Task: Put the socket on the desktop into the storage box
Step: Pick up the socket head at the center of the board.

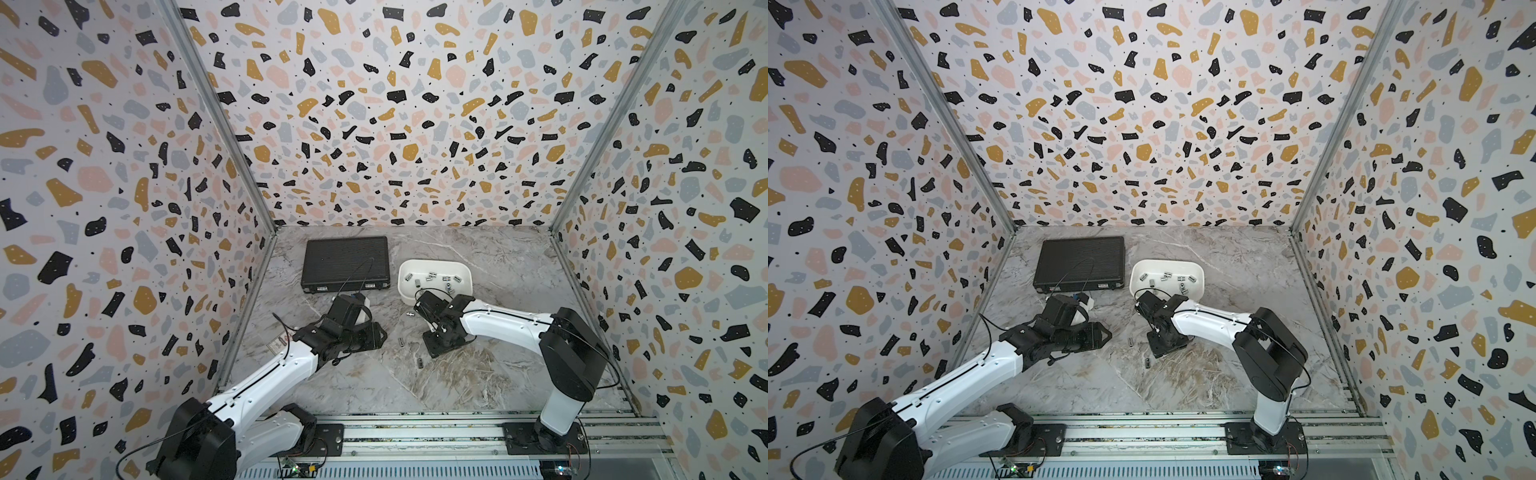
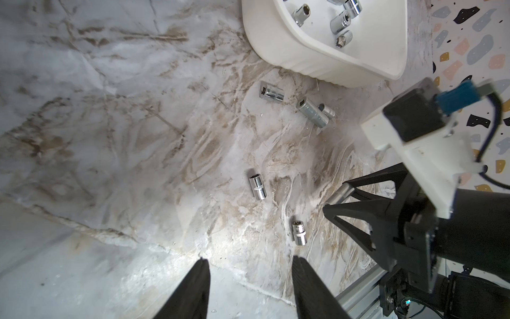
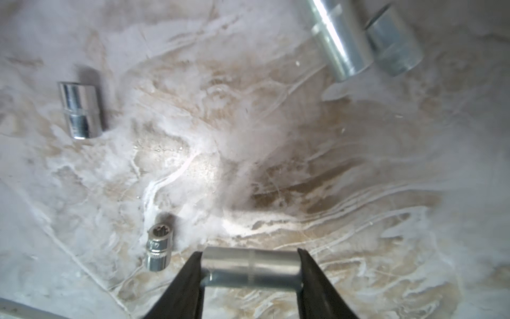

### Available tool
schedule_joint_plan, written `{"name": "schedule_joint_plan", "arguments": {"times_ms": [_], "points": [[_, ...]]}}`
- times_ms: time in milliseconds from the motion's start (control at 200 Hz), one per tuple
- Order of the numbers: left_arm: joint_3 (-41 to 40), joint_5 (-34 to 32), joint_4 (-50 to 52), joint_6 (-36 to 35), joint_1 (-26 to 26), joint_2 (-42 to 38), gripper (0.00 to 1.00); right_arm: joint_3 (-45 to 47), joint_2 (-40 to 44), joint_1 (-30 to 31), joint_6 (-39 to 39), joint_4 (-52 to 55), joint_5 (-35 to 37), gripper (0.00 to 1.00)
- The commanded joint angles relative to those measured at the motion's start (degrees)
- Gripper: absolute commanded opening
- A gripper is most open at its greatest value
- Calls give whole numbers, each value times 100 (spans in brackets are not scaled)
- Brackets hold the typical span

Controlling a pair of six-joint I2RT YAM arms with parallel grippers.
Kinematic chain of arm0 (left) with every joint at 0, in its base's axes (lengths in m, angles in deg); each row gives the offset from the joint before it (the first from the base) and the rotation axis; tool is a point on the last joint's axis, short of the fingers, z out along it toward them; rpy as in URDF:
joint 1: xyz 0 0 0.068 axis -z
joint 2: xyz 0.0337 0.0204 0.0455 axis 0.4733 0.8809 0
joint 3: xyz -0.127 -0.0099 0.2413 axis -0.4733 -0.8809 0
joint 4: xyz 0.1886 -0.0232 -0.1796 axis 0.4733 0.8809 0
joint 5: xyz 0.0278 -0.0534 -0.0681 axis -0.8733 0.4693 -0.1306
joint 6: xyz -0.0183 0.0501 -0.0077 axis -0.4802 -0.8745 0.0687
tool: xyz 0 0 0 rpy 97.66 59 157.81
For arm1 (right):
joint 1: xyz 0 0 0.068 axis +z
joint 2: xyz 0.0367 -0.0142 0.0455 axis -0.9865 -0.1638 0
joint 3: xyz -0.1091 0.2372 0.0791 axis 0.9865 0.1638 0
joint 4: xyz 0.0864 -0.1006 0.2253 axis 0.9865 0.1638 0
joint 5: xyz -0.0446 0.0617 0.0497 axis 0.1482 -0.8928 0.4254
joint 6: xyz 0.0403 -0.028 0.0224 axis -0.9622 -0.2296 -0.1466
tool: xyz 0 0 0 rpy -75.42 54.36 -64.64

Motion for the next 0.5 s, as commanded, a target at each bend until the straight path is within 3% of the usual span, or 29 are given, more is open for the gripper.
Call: {"name": "schedule_joint_plan", "arguments": {"times_ms": [0, 496], "points": [[131, 90, -238, 22, -33, 42, 52, -78, 322, -126, 57, 126, 56, 45], [611, 187, -427, 132, 8, 493, 52, -651, 579, -852, 379, 203, -129, 45]]}}
